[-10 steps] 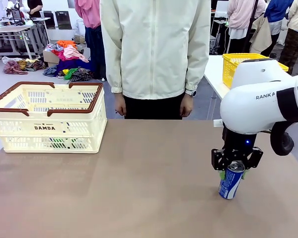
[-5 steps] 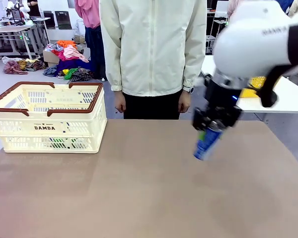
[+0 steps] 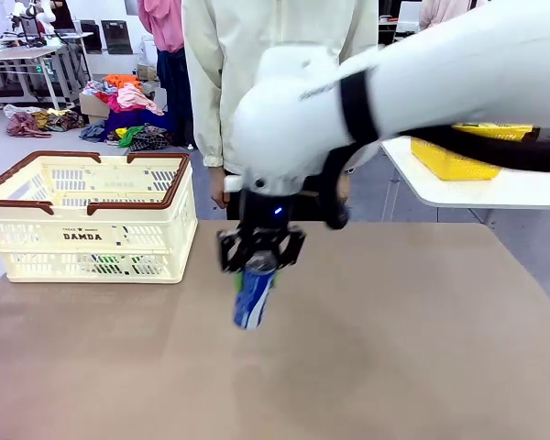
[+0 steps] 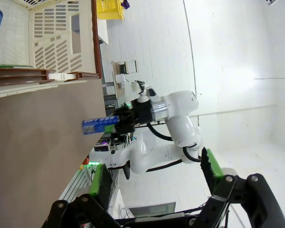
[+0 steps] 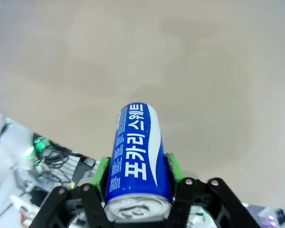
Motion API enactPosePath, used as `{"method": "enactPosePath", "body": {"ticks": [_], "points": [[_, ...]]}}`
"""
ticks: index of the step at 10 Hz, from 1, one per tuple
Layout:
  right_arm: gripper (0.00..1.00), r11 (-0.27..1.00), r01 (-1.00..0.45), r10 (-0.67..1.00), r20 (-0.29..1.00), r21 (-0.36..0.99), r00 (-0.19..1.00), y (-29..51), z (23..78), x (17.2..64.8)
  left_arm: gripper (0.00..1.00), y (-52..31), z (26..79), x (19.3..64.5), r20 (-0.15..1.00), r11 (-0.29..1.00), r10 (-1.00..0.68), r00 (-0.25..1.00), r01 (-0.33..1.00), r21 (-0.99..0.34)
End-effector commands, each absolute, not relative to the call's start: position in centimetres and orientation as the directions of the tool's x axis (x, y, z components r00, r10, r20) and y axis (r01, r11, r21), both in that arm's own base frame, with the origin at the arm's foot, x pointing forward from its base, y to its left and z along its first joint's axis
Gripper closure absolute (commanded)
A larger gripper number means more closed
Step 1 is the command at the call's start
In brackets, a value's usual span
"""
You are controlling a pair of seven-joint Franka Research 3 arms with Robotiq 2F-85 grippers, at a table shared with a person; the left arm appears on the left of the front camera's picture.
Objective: Place the drinks into the Shopping basket.
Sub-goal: Pick up one drink and place it into the Shopping basket.
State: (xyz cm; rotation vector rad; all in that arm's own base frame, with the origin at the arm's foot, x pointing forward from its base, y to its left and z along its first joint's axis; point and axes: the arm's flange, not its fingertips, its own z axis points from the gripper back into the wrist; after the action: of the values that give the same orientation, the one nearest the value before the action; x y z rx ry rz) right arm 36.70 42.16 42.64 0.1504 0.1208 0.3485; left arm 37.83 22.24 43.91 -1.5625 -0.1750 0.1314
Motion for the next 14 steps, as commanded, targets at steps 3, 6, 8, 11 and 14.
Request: {"method": "enactPosePath", "body": {"ticks": [3, 6, 8, 11, 14], "points": [[1.00, 0.923, -0.362, 0.374, -0.079, 0.129, 0.924, 46.0, 40.7, 36.2, 0.00, 22.1, 44.3, 37.6, 0.019, -0.013, 0.206, 0.978, 0.022, -1.000], [1.00, 0.916, -0.379, 0.395, -0.118, 0.133, 0.911, 46.2, 39.4, 35.6, 0.00, 22.1, 44.3, 37.6, 0.019, -0.013, 0.206, 0.978, 0.022, -1.000], [1.00, 0.916, -0.379, 0.395, -0.118, 0.133, 0.911, 46.2, 39.4, 35.6, 0.00, 22.1, 44.3, 37.6, 0.019, -0.013, 0.206, 0.978, 0.022, -1.000], [1.00, 0.928, -0.352, 0.364, -0.098, 0.122, 0.926, 45.9, 39.1, 35.3, 0.00, 22.1, 44.3, 37.6, 0.019, -0.013, 0.206, 0.978, 0.022, -1.000], [0.00, 0.938, -0.333, 0.342, -0.098, 0.096, 0.935, 46.9, 38.5, 35.6, 0.00, 22.1, 44.3, 37.6, 0.019, -0.013, 0.206, 0.978, 0.022, -1.000]]}}
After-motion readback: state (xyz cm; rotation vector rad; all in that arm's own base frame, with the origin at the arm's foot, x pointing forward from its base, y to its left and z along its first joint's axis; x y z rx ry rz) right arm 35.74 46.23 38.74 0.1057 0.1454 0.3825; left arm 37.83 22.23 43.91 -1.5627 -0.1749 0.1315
